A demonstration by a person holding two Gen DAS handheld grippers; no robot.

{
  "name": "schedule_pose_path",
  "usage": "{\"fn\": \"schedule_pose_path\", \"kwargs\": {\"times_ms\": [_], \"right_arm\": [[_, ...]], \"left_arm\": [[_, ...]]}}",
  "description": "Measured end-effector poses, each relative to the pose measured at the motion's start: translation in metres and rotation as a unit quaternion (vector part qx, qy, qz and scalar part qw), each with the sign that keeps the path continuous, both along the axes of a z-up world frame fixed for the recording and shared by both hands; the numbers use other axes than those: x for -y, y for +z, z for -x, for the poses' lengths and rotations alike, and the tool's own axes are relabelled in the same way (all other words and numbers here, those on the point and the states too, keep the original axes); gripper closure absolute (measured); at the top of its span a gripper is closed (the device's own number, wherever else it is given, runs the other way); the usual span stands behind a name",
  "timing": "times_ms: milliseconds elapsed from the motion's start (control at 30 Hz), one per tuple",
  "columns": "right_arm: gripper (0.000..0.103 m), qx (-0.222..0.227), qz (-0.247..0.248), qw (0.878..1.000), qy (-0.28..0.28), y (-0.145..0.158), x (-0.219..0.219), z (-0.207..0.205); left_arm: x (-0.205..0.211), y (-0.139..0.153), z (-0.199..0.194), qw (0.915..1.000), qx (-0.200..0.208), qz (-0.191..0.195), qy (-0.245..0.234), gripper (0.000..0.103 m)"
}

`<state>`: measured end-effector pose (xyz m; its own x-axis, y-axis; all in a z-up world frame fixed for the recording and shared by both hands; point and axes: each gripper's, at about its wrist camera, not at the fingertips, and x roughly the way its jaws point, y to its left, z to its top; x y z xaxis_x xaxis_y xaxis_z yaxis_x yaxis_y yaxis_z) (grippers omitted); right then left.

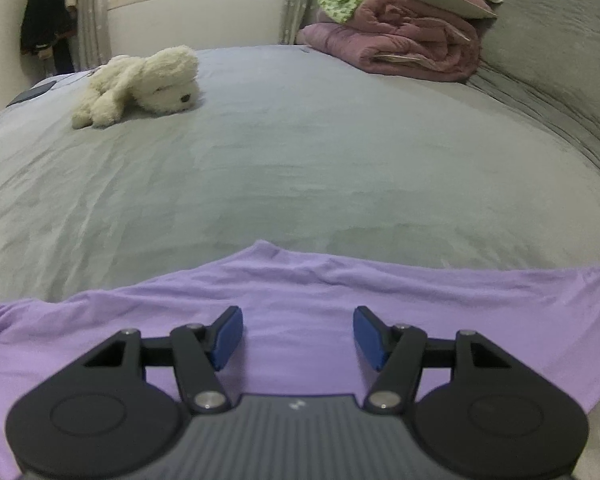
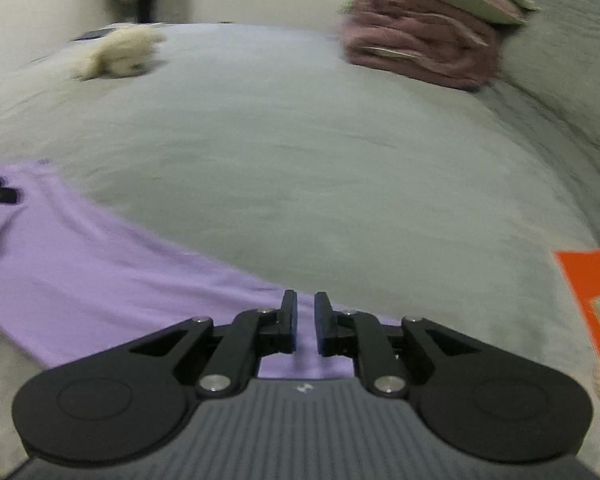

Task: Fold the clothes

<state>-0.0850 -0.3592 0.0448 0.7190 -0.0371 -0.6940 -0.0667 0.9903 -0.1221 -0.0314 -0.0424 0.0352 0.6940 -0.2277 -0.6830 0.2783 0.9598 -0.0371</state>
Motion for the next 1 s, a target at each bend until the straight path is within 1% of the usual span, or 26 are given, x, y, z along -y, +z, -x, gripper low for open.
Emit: {"fn": "schedule_pose_path", "kwargs": {"times_ms": [133, 167, 233, 267, 300, 333, 467, 533, 700, 767, 867, 967, 1000], "right_arm": [[0.089, -0.021, 0.006, 0.998, 0.065, -0.009, -0.044, 0.002], [0.089, -0.028, 0.013, 0.996, 0.082, -0.013, -0.055, 0.004], [0.088, -0.036, 0.045, 0.994, 0.092, -0.021, -0.068, 0.006], [0.086, -0.035, 0.054, 0.994, 0.09, -0.023, -0.069, 0.006], [0.082, -0.033, 0.062, 0.994, 0.086, -0.024, -0.069, 0.007], [0.077, -0.033, 0.059, 0.994, 0.08, -0.023, -0.065, 0.007], [0.073, -0.035, 0.024, 0.998, 0.04, -0.021, -0.043, 0.013], [0.07, -0.03, 0.02, 0.999, 0.025, -0.021, -0.041, 0.017], [0.07, -0.015, 0.014, 1.0, -0.011, -0.018, -0.038, 0.029], [0.07, -0.008, 0.004, 0.999, -0.031, -0.016, -0.035, 0.037], [0.07, 0.006, -0.01, 0.998, -0.056, -0.013, -0.028, 0.047], [0.069, 0.013, -0.016, 0.998, -0.067, -0.013, -0.026, 0.055], [0.068, 0.009, -0.016, 0.998, -0.067, -0.015, -0.027, 0.058]], "left_arm": [[-0.001, -0.003, 0.0, 1.0, -0.004, -0.005, 0.005, 0.04], [-0.001, -0.004, 0.0, 1.0, -0.005, -0.006, 0.006, 0.04], [-0.002, -0.005, -0.002, 0.9998, -0.003, -0.015, 0.011, 0.04], [-0.005, -0.005, -0.003, 0.9998, -0.003, -0.013, 0.015, 0.04], [-0.008, -0.005, -0.005, 0.9998, -0.005, -0.01, 0.019, 0.04], [-0.013, -0.004, -0.006, 0.9997, -0.007, -0.003, 0.024, 0.04], [-0.041, -0.003, -0.014, 0.9973, -0.022, 0.032, 0.062, 0.041], [-0.055, -0.005, -0.017, 0.9952, -0.025, 0.043, 0.085, 0.041], [-0.089, -0.004, -0.018, 0.9897, -0.026, 0.069, 0.123, 0.041], [-0.105, -0.002, -0.016, 0.9868, -0.024, 0.076, 0.141, 0.041], [-0.132, 0.002, -0.008, 0.9803, -0.021, 0.09, 0.174, 0.041], [-0.157, 0.006, 0.001, 0.975, -0.015, 0.114, 0.19, 0.041], [-0.164, 0.007, 0.004, 0.9735, -0.011, 0.112, 0.199, 0.041]]}}
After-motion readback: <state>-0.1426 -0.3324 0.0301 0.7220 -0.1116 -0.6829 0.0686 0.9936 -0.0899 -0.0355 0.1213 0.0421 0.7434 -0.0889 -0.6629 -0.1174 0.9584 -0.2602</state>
